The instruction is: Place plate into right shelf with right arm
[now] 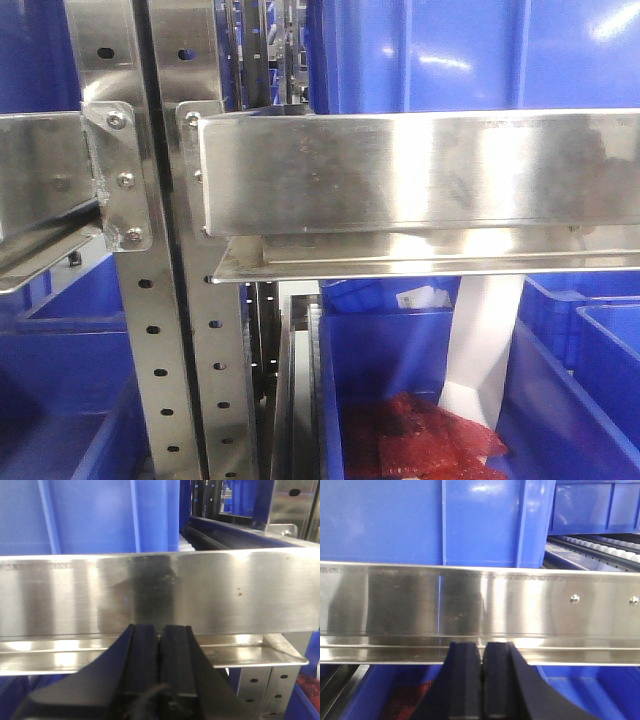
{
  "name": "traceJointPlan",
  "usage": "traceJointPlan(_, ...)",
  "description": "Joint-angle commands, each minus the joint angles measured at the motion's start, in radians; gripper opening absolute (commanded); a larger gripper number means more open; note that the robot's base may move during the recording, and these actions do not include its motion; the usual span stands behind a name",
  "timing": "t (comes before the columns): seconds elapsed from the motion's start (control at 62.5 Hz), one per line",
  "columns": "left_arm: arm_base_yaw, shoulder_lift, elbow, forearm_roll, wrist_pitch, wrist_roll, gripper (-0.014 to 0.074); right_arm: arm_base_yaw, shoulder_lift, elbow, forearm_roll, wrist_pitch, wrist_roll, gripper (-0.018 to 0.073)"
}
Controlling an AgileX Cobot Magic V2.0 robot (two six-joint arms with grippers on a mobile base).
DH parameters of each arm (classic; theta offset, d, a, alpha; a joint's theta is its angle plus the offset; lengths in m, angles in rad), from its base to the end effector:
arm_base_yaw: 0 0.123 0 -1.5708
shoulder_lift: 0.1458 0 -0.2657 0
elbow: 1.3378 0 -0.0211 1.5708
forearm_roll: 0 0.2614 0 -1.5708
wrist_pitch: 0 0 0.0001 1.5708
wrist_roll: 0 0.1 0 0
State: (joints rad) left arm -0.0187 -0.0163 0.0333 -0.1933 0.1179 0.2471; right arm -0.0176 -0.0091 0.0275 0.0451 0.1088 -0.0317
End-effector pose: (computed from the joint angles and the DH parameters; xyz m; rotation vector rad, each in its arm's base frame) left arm 0.0956 -0.0041 0.1920 0.0771 1.6145 0.0098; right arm 0.0960 -0.0012 0.1941 0.0210 1.6106 0.0005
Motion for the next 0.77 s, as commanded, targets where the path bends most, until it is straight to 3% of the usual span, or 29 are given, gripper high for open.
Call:
traceJointPlan(0.0, -0.004, -0.009, 0.008, -0.007, -0.085, -0.003, -0.0047, -0.005, -0.014, -0.006, -0.002, -0.099, -0.011, 0.002)
traceJointPlan(0.752, -0.004, -0.009, 0.008, -0.007, -0.085, -0.003, -0.0047, -0.005, -0.014, -0.006, -0.002, -0.099, -0.011, 0.002)
